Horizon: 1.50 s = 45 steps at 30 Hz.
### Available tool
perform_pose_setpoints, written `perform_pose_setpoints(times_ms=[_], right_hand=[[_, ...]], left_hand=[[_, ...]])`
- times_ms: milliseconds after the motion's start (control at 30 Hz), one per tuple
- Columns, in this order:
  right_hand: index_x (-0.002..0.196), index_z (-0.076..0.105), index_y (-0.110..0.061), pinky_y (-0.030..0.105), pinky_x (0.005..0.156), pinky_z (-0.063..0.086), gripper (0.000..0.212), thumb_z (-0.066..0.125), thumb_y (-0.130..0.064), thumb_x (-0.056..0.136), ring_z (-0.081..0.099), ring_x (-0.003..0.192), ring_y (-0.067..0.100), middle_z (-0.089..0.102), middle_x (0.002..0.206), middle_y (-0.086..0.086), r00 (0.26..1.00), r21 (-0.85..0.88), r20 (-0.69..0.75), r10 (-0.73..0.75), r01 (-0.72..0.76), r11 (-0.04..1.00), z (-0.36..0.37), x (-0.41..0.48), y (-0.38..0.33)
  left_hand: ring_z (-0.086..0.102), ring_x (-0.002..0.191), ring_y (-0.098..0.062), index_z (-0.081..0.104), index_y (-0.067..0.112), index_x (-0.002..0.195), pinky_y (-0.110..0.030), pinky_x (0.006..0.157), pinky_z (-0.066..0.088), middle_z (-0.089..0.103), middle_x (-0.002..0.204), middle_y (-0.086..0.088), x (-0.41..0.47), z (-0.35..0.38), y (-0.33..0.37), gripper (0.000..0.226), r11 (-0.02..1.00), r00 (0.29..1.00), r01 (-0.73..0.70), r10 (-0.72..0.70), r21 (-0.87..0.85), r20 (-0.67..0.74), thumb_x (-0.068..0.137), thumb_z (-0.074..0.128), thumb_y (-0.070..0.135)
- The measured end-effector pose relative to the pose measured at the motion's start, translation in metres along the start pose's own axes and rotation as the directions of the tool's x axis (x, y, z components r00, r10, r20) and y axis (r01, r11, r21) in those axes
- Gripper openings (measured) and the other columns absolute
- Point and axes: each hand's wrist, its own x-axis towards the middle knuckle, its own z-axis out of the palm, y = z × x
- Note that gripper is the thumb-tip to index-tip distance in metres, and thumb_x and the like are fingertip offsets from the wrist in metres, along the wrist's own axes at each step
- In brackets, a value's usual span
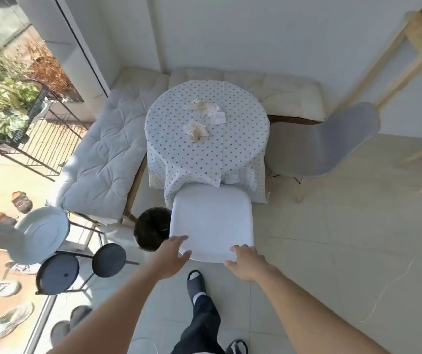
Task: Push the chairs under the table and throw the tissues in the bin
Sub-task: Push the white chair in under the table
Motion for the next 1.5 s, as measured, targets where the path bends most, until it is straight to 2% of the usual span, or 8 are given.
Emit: perform_pose_setpoints(times_ms=[167,267,400,667,900,1100,1267,1500], right_hand=[[0.158,0.037,-0.028,0.049,0.115,0.035,0.062,0.043,-0.056,0.103,0.030,0.148,0.027,0.038,0.160,0.002,0.998,-0.032,0.052,0.045,-0.043,0.999,0.022,0.031,-0.001],[0.158,0.039,-0.033,0.049,0.119,0.032,0.056,0.044,-0.053,0.105,0.027,0.151,0.025,0.038,0.162,0.000,0.998,-0.049,0.046,0.041,-0.039,0.998,0.024,0.039,0.000],[0.154,0.045,-0.036,0.048,0.117,0.032,0.050,0.047,-0.051,0.106,0.031,0.150,0.022,0.043,0.160,-0.002,0.997,-0.043,0.073,0.037,-0.034,0.999,0.016,0.044,0.004],[0.148,0.052,-0.042,0.052,0.112,0.028,0.047,0.053,-0.055,0.103,0.041,0.139,0.019,0.051,0.150,-0.005,0.994,-0.095,0.088,0.066,-0.057,0.994,-0.004,0.059,0.000],[0.147,0.053,-0.042,0.052,0.110,0.027,0.043,0.054,-0.049,0.104,0.041,0.137,0.020,0.051,0.148,-0.003,0.994,-0.082,0.059,0.087,-0.082,0.993,-0.025,0.078,-0.008],[0.146,0.054,-0.040,0.053,0.112,0.027,0.041,0.054,-0.043,0.105,0.040,0.138,0.020,0.052,0.146,-0.003,0.995,-0.040,-0.011,0.099,-0.100,0.994,-0.048,0.101,-0.013],[0.142,0.057,-0.042,0.052,0.107,0.032,0.038,0.054,-0.030,0.106,0.039,0.141,0.019,0.050,0.147,-0.002,0.991,-0.008,-0.061,0.118,-0.119,0.993,-0.066,0.120,-0.020],[0.134,0.064,-0.038,0.051,0.105,0.035,0.035,0.050,-0.022,0.106,0.037,0.143,0.019,0.051,0.144,-0.002,0.987,0.027,-0.099,0.126,-0.124,0.992,-0.096,0.145,-0.032]], left_hand=[[0.044,0.146,-0.021,0.045,0.032,0.157,-0.036,0.122,0.034,0.047,0.158,0.005,0.024,0.022,-0.005,0.057,0.992,0.976,-0.093,0.074,0.085,0.205,0.103,0.055,0.049],[0.041,0.147,-0.017,0.053,0.033,0.152,-0.033,0.123,0.032,0.049,0.156,0.006,0.035,0.028,-0.006,0.054,0.988,0.965,-0.119,0.091,0.100,0.244,0.102,0.058,0.050],[0.053,0.137,-0.018,0.060,0.038,0.145,-0.034,0.117,0.041,0.057,0.149,0.010,0.052,0.024,-0.007,0.045,0.981,0.951,-0.149,0.107,0.125,0.289,0.101,0.058,0.049],[0.053,0.136,-0.016,0.060,0.044,0.143,-0.038,0.111,0.048,0.056,0.147,0.016,0.076,0.007,-0.004,0.042,0.975,0.921,-0.164,0.098,0.147,0.378,0.101,0.061,0.046],[0.053,0.136,-0.016,0.060,0.044,0.141,-0.040,0.106,0.050,0.057,0.145,0.017,0.104,-0.007,-0.002,0.043,0.969,0.924,-0.182,0.111,0.165,0.367,0.099,0.060,0.052],[0.055,0.133,-0.018,0.063,0.040,0.140,-0.041,0.102,0.053,0.060,0.142,0.015,0.133,-0.022,0.006,0.040,0.971,0.950,-0.166,0.111,0.171,0.293,0.100,0.062,0.044],[0.057,0.131,-0.017,0.066,0.037,0.140,-0.029,0.085,0.046,0.061,0.142,0.015,0.156,-0.034,0.016,0.039,0.979,0.976,-0.127,0.095,0.158,0.197,0.101,0.065,0.038],[0.062,0.123,-0.014,0.069,0.044,0.132,-0.035,0.092,0.055,0.064,0.135,0.019,0.186,-0.050,0.015,0.033,0.991,0.994,-0.083,0.075,0.102,0.078,0.100,0.067,0.038]])
